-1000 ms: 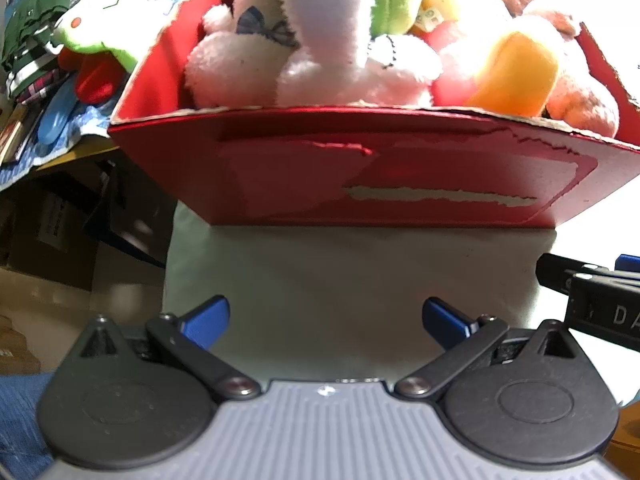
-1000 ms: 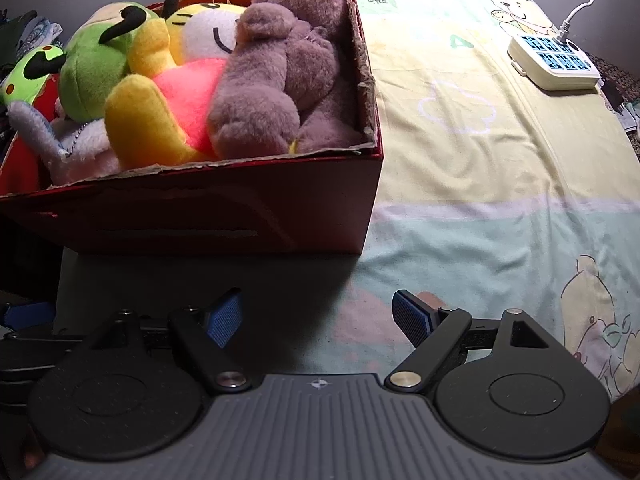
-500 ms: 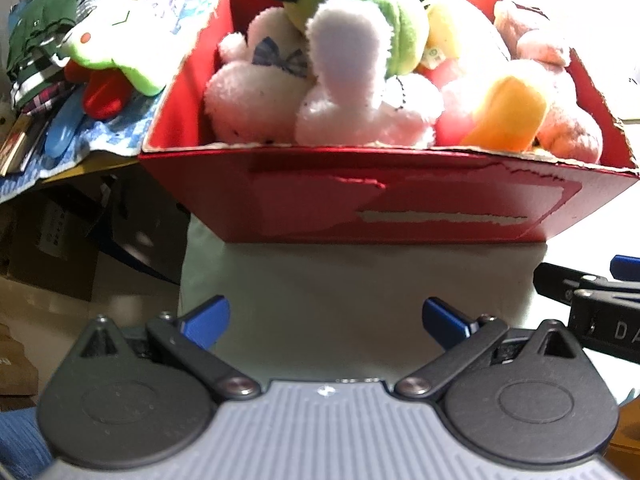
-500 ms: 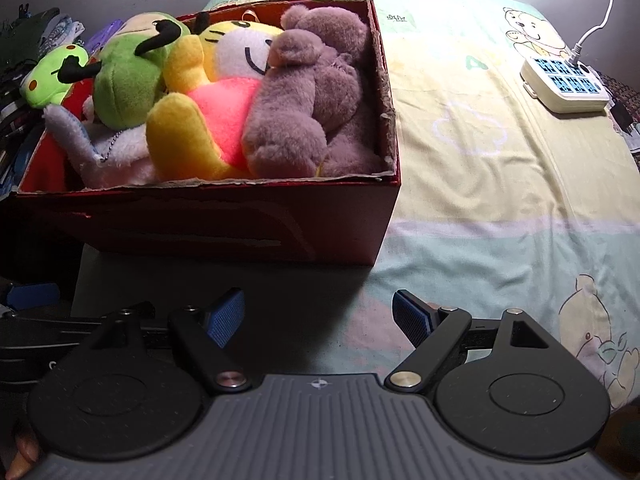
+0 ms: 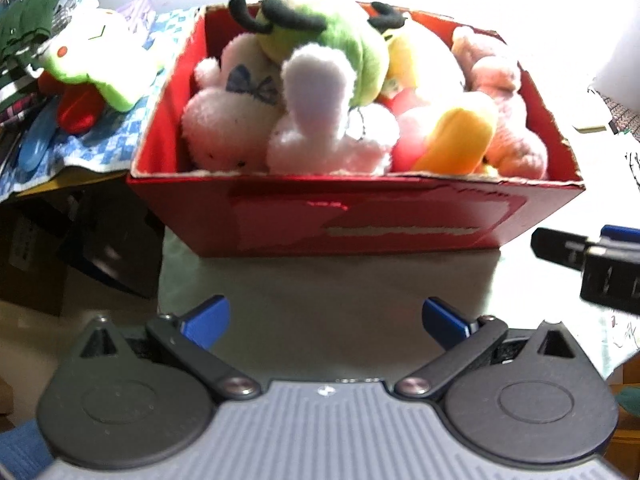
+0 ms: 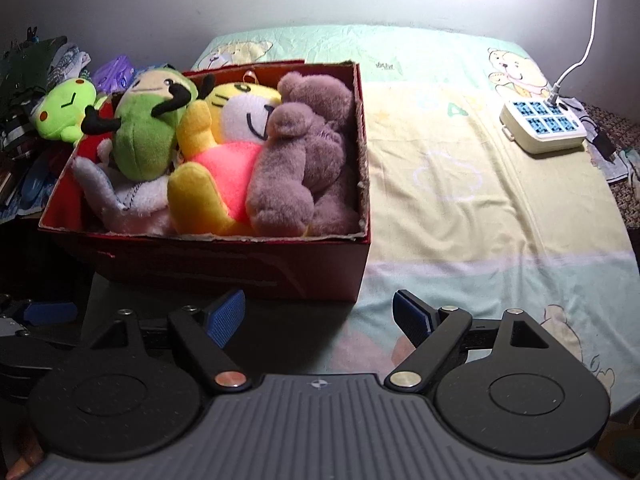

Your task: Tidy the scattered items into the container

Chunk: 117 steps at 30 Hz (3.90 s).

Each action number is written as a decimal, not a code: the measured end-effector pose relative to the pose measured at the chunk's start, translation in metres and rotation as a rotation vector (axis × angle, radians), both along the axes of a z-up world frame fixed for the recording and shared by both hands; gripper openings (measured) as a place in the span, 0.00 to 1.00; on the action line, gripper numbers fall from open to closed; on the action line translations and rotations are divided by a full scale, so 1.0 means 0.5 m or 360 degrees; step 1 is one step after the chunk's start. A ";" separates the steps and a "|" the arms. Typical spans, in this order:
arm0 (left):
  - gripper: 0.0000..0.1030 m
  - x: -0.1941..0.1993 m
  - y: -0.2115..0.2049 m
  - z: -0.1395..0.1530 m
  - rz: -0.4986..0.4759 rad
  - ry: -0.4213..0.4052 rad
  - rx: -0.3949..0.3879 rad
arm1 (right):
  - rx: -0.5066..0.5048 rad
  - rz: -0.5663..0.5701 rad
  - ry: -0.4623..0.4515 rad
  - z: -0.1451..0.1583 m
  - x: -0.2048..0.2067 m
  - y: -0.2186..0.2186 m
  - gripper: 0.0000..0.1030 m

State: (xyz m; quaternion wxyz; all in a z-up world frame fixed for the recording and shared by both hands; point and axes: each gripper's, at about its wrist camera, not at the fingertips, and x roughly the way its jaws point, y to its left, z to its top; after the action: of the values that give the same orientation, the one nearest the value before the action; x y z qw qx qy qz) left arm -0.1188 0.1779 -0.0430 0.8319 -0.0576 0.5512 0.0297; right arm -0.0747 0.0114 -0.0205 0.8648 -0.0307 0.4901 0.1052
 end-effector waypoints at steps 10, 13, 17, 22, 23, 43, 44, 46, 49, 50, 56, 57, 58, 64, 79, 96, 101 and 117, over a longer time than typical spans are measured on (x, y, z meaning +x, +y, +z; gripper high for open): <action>0.99 -0.010 -0.013 0.058 -0.0076 -0.0090 0.0027 | -0.0011 -0.0034 -0.0090 0.022 0.002 -0.015 0.82; 0.99 -0.010 -0.016 0.077 -0.0095 -0.0099 0.0028 | 0.0002 -0.0049 -0.0106 0.027 0.000 -0.021 0.82; 0.99 -0.006 -0.016 0.106 -0.0097 -0.0143 0.0060 | 0.0012 -0.0082 -0.0135 0.038 0.005 -0.029 0.82; 0.99 0.014 -0.001 0.126 -0.0113 -0.0197 -0.0024 | -0.0007 -0.0118 -0.0207 0.057 0.013 -0.030 0.82; 0.99 0.020 0.001 0.127 -0.0114 -0.0200 -0.0027 | -0.0019 -0.0126 -0.0226 0.060 0.016 -0.029 0.82; 0.99 0.114 0.004 0.132 -0.0107 -0.0243 0.0001 | 0.0028 -0.0199 -0.0258 0.069 0.065 -0.032 0.82; 0.99 0.118 0.004 0.132 -0.0108 -0.0242 0.0006 | 0.0032 -0.0201 -0.0259 0.069 0.069 -0.032 0.82; 0.99 0.128 0.004 0.132 -0.0112 -0.0236 0.0013 | 0.0037 -0.0202 -0.0257 0.071 0.077 -0.030 0.82; 0.99 0.139 0.010 0.133 -0.0107 -0.0239 0.0018 | 0.0020 -0.0201 -0.0272 0.072 0.092 -0.020 0.82; 0.99 0.143 0.014 0.131 -0.0096 -0.0245 0.0021 | 0.0000 -0.0209 -0.0281 0.071 0.097 -0.016 0.82; 0.99 0.162 0.033 0.121 -0.0084 -0.0246 0.0016 | -0.0052 -0.0219 -0.0313 0.068 0.130 0.002 0.82; 0.99 0.164 0.034 0.121 -0.0086 -0.0261 0.0015 | -0.0057 -0.0215 -0.0320 0.069 0.133 0.006 0.82; 0.99 0.167 0.035 0.121 -0.0091 -0.0276 0.0015 | -0.0067 -0.0210 -0.0330 0.069 0.137 0.011 0.82; 0.99 0.198 0.040 0.115 -0.0125 -0.0283 0.0004 | -0.0093 -0.0192 -0.0375 0.075 0.165 0.031 0.82; 0.99 0.216 0.081 0.078 -0.0089 -0.0191 -0.0046 | 0.0091 -0.0122 -0.0262 0.049 0.200 0.035 0.72; 0.99 0.214 0.049 0.087 -0.0027 -0.0219 0.0103 | 0.0127 -0.0067 -0.0250 0.044 0.184 0.047 0.54; 0.99 0.210 0.039 0.085 -0.0032 -0.0225 0.0100 | 0.0145 -0.0087 -0.0226 0.041 0.180 0.042 0.61; 0.99 0.213 0.041 0.065 -0.0047 -0.0180 -0.0007 | 0.0107 -0.0142 -0.0263 0.053 0.177 0.041 0.70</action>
State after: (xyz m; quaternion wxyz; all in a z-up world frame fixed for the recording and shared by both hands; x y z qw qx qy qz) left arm -0.0122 0.1982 -0.0106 0.8618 -0.0530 0.5043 0.0129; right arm 0.0138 0.0320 0.0057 0.9066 0.0116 0.4141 0.0800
